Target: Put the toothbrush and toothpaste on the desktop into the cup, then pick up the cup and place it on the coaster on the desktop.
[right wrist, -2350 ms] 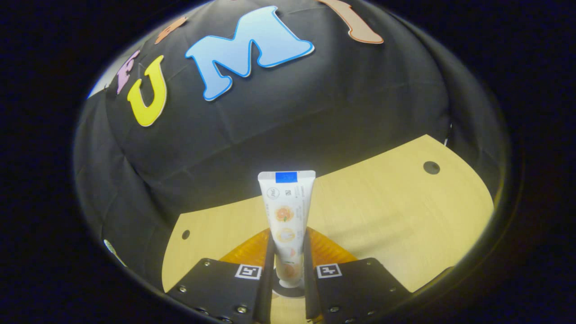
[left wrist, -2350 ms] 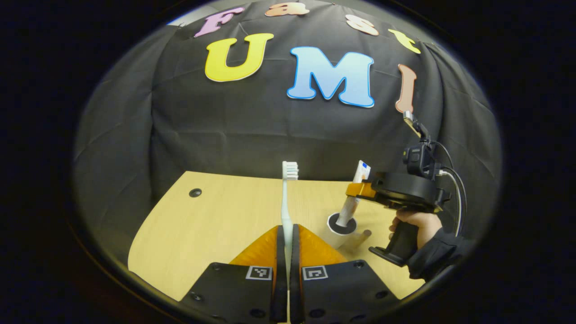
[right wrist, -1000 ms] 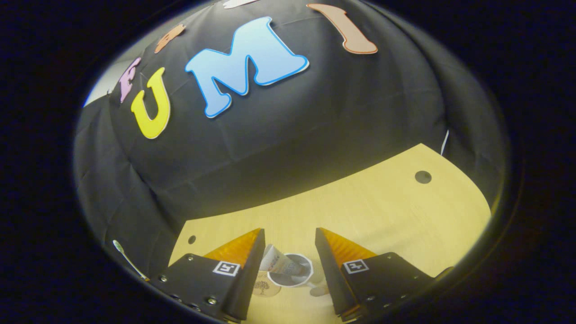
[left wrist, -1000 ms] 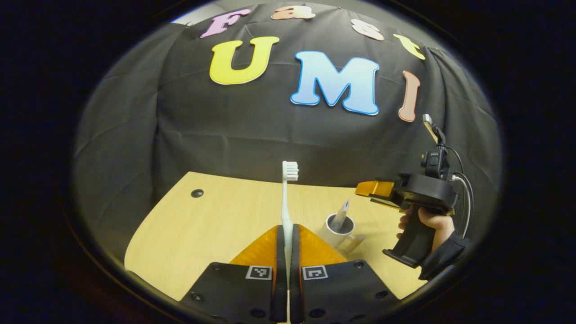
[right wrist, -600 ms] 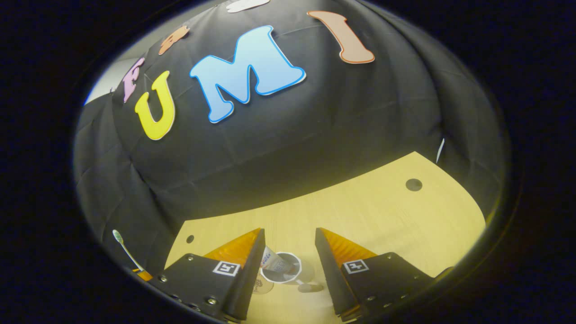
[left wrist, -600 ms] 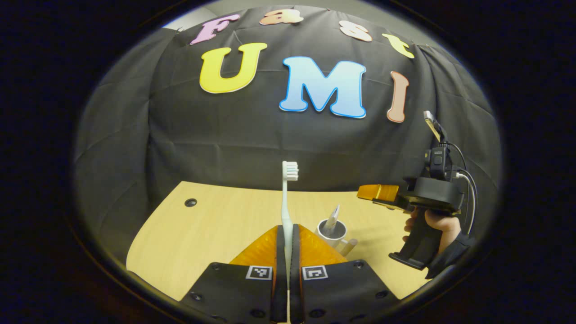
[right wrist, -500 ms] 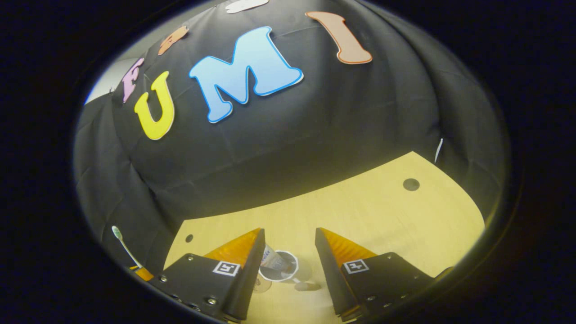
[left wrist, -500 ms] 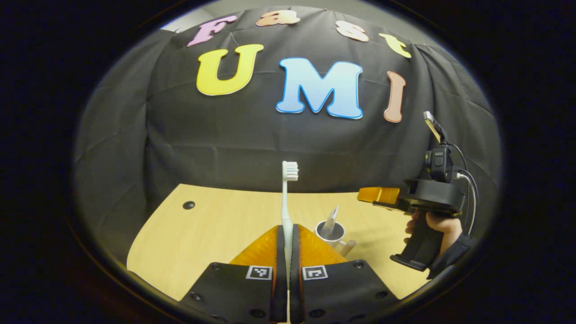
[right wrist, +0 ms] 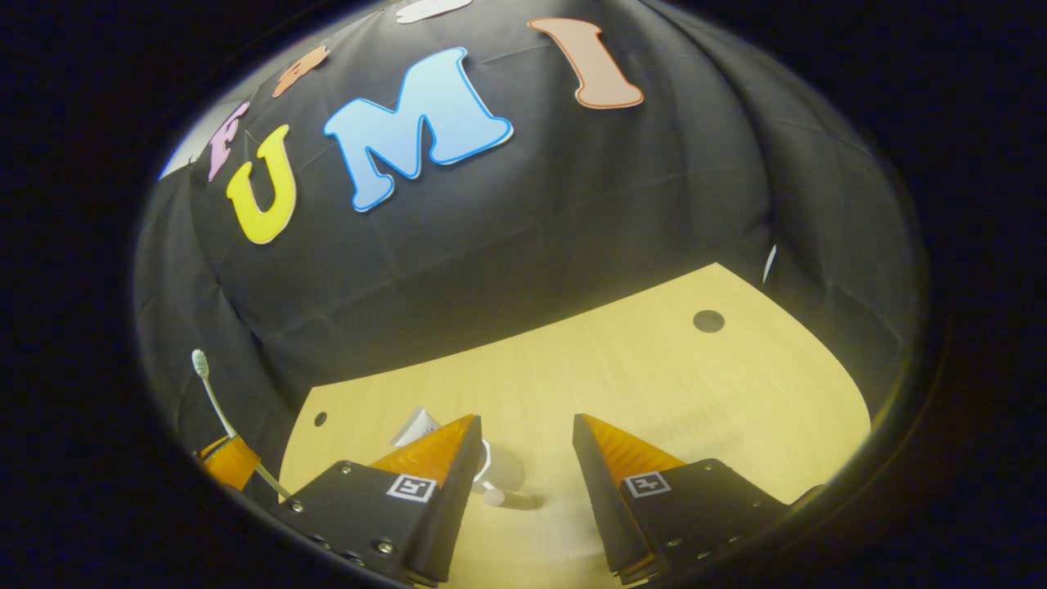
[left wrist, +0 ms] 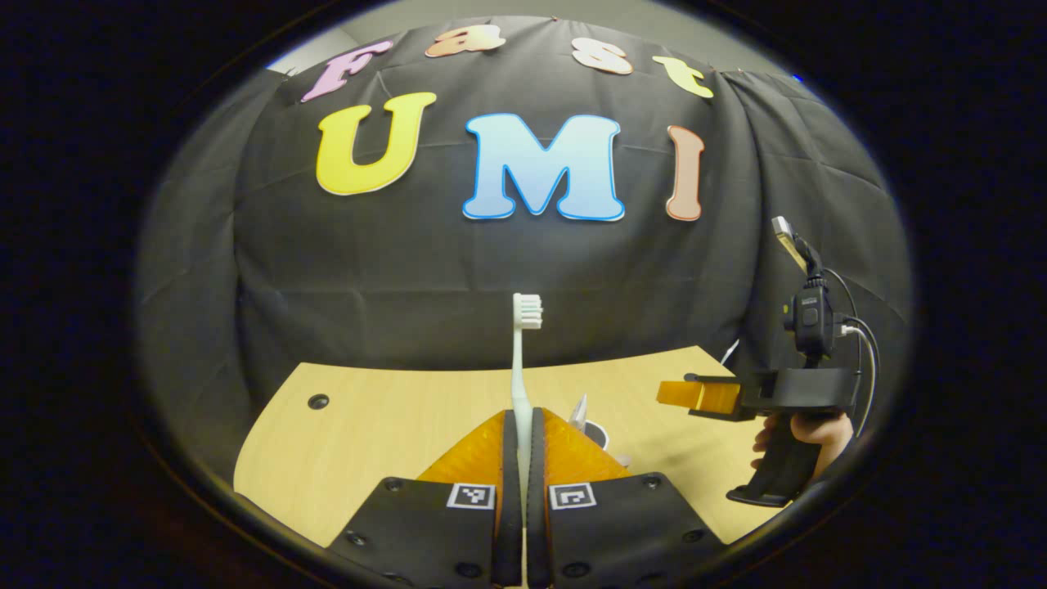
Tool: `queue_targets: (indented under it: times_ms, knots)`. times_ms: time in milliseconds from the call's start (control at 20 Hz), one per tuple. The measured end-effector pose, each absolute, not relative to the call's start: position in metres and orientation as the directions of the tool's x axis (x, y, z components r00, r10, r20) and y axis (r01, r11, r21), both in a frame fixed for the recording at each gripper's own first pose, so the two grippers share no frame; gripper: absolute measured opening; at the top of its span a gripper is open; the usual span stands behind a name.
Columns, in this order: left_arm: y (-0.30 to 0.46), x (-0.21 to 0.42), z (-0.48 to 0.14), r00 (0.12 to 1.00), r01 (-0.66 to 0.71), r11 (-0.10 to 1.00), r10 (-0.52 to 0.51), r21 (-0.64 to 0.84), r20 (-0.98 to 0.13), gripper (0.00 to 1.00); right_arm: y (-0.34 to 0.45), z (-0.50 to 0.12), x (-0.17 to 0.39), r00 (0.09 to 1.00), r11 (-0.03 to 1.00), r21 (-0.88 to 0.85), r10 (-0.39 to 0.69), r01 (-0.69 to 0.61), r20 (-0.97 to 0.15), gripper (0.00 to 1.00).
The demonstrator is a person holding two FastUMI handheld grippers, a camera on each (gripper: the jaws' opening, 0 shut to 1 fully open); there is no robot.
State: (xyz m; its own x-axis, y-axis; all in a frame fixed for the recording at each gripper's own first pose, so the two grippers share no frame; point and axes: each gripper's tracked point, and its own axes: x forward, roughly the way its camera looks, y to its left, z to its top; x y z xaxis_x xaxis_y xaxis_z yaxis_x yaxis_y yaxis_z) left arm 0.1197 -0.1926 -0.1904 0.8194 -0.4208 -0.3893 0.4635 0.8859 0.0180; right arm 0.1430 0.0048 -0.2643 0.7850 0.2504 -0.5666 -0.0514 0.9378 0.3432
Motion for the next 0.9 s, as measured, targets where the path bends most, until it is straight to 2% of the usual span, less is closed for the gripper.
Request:
queue_targets:
  times_ms: [900]
  knots:
    - [-0.307,0.153,-0.219,0.731,0.647,0.761,-0.596,0.059,-0.332,0.09,-0.073,-0.291,0.112,0.746,0.948,0.304,0.134,0.095,-0.652,0.68]
